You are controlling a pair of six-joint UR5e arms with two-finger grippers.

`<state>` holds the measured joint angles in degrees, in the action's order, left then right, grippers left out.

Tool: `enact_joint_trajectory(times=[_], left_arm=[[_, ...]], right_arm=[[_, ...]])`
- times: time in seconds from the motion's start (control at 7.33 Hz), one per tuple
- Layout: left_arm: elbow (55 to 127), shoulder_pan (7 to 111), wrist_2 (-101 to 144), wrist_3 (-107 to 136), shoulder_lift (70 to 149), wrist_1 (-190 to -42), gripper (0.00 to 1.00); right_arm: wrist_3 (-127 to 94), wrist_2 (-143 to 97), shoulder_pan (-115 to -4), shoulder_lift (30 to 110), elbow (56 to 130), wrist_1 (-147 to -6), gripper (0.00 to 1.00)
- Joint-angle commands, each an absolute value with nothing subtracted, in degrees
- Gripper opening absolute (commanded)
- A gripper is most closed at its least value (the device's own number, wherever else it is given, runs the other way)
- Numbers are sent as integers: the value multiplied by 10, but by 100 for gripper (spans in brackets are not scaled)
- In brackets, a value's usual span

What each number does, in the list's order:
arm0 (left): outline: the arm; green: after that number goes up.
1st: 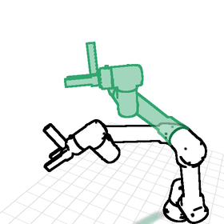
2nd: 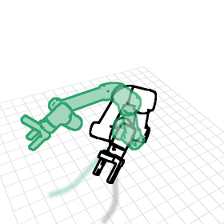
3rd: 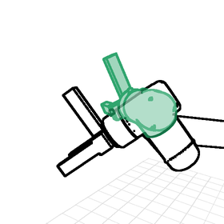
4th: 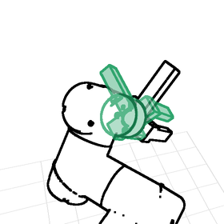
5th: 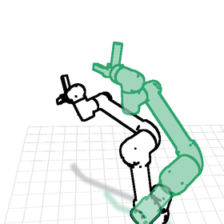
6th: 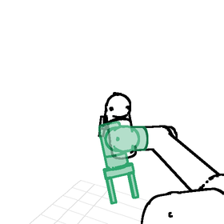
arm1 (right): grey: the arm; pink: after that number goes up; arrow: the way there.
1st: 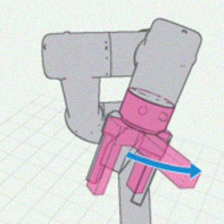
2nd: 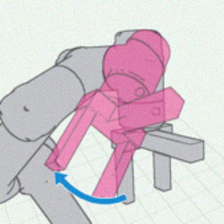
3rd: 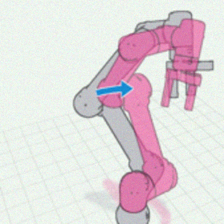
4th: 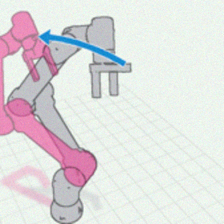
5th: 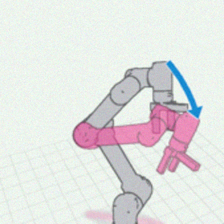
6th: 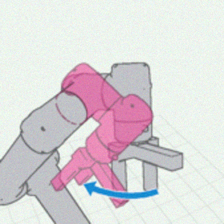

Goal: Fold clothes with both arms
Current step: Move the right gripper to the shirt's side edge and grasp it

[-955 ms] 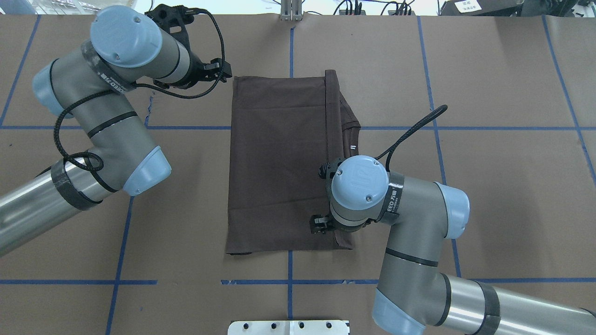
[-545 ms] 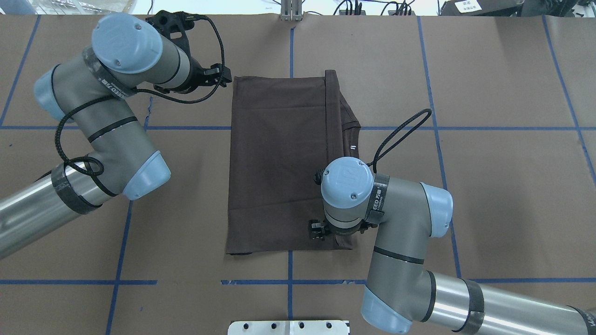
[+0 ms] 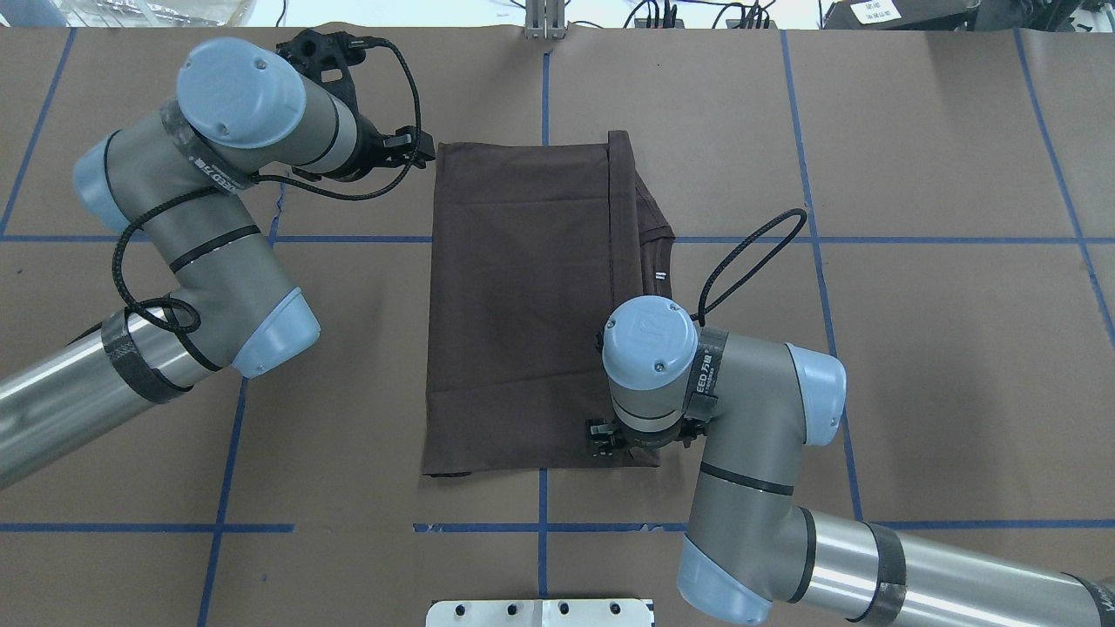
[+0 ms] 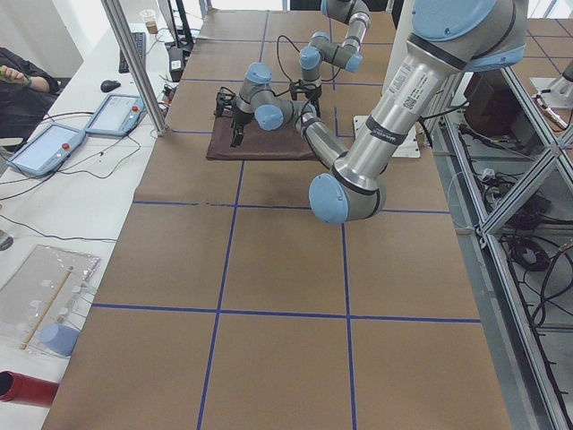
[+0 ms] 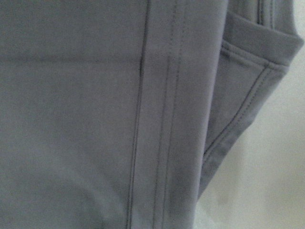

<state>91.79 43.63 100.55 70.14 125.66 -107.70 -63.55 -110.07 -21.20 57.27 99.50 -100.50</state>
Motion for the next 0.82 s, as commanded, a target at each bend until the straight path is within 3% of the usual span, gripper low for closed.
enact_joint_trajectory(times=[0.0,0.68], left_arm=[[916,436,1005,701,1256,-1082,100],[918,436,1006,704,1258,-1081,100]], right_arm=[[-635,-1100,-210,574,995,-1023,100],[-635,-1100,-231,578,999,-1058,100]])
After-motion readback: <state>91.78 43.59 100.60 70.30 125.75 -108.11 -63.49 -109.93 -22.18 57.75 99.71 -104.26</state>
